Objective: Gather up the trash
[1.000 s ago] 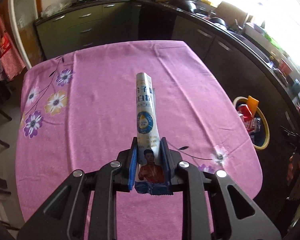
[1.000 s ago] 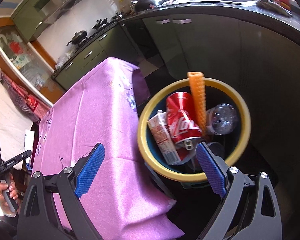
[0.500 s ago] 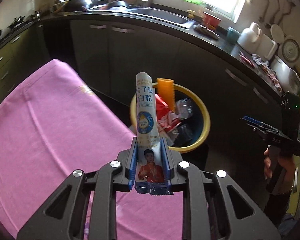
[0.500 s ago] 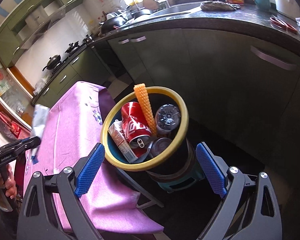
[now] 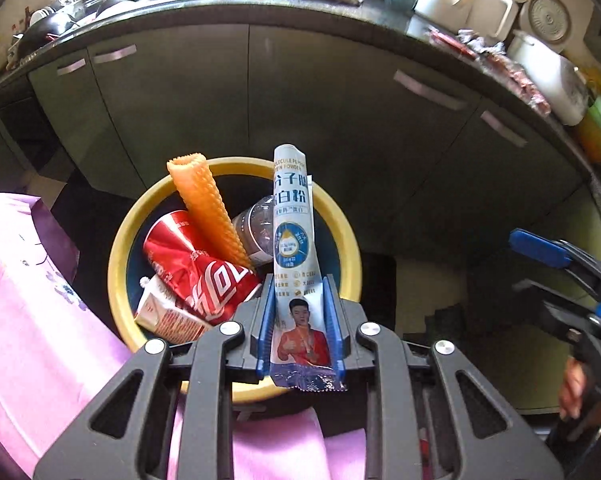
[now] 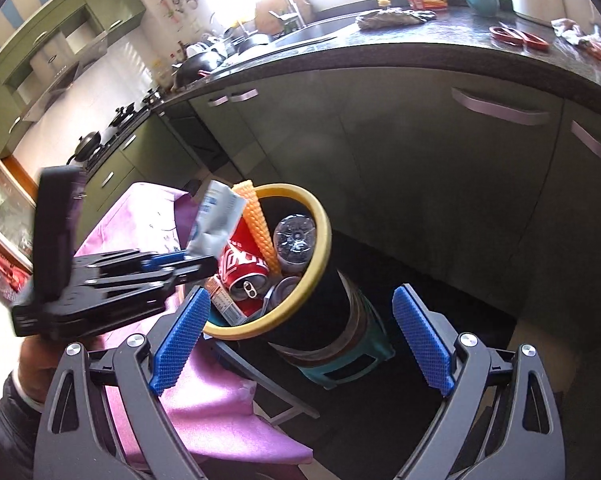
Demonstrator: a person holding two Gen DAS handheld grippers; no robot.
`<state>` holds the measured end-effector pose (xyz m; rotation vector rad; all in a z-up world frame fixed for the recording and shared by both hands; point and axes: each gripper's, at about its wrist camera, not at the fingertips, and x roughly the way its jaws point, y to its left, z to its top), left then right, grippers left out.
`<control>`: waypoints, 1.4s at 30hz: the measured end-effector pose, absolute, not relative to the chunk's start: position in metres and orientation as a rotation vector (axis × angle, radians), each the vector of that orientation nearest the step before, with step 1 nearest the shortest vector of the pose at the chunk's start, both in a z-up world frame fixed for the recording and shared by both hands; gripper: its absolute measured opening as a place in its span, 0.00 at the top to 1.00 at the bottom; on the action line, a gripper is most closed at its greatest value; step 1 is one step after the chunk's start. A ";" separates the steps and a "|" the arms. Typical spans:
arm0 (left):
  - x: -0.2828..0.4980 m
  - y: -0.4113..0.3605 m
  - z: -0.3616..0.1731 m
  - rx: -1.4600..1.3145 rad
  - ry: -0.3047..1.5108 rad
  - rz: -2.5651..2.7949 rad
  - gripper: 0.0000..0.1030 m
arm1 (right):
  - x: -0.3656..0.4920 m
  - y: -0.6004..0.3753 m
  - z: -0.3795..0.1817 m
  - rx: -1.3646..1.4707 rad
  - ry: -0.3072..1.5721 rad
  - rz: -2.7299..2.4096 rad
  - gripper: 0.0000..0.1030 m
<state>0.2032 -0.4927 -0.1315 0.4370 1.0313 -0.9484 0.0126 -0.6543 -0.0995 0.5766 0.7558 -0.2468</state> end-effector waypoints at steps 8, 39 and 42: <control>0.211 -0.501 -0.146 0.478 0.966 -0.900 0.29 | 0.012 -0.648 -0.100 0.596 0.759 -0.225 0.11; 0.052 -0.019 -0.023 -0.117 0.616 -0.080 0.07 | 0.064 -0.468 -0.050 0.270 0.694 0.107 0.05; 0.035 -0.001 -0.019 -0.126 0.583 -0.020 0.07 | 0.053 -0.451 -0.038 0.220 0.653 0.085 0.05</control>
